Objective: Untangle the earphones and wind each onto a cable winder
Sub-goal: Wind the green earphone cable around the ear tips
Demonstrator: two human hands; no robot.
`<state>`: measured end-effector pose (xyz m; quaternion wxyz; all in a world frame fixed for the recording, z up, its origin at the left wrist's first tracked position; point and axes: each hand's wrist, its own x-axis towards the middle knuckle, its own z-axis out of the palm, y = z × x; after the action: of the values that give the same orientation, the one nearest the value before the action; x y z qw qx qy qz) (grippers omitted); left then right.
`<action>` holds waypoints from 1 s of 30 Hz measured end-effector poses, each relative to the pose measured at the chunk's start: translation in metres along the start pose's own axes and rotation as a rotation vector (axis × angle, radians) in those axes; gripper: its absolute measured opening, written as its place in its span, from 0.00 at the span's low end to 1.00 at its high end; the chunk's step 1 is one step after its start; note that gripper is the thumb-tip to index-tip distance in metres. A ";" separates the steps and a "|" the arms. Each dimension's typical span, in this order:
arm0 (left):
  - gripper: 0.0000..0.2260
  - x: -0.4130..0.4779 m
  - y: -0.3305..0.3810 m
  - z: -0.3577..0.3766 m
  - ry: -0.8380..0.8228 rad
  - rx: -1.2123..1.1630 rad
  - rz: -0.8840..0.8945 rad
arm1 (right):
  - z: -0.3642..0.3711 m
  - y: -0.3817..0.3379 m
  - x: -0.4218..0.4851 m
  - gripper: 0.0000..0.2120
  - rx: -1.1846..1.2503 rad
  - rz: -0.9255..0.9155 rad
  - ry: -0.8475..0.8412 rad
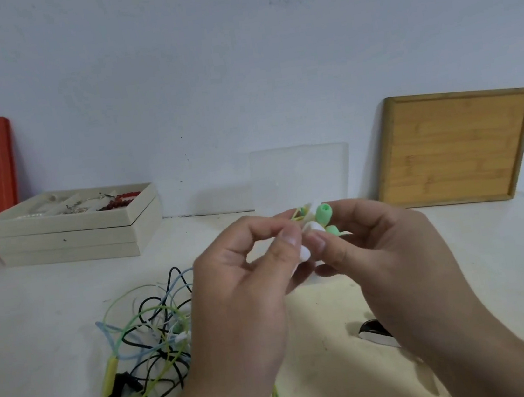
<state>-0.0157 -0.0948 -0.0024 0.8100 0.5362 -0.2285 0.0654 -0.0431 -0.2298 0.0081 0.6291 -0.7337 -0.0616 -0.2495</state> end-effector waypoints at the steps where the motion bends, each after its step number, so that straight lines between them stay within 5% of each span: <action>1: 0.03 0.002 0.000 0.000 0.010 -0.009 -0.041 | 0.000 -0.001 0.000 0.08 -0.034 -0.017 0.010; 9: 0.07 0.005 0.002 0.005 0.115 -0.178 -0.184 | 0.000 0.004 0.000 0.11 -0.047 -0.037 -0.108; 16: 0.07 0.004 -0.001 0.006 0.186 -0.136 -0.201 | 0.006 0.016 0.001 0.09 -0.017 0.017 -0.035; 27: 0.15 0.006 -0.008 0.001 0.309 -0.183 -0.330 | 0.013 0.020 -0.004 0.11 -0.408 -0.022 -0.056; 30: 0.08 0.003 -0.017 0.005 0.342 -0.123 -0.355 | 0.010 0.025 0.001 0.08 -0.428 0.032 -0.064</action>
<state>-0.0082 -0.1068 -0.0133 0.8666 0.4989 0.0061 -0.0022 -0.0294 -0.2249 -0.0144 0.4606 -0.8589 -0.0158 -0.2234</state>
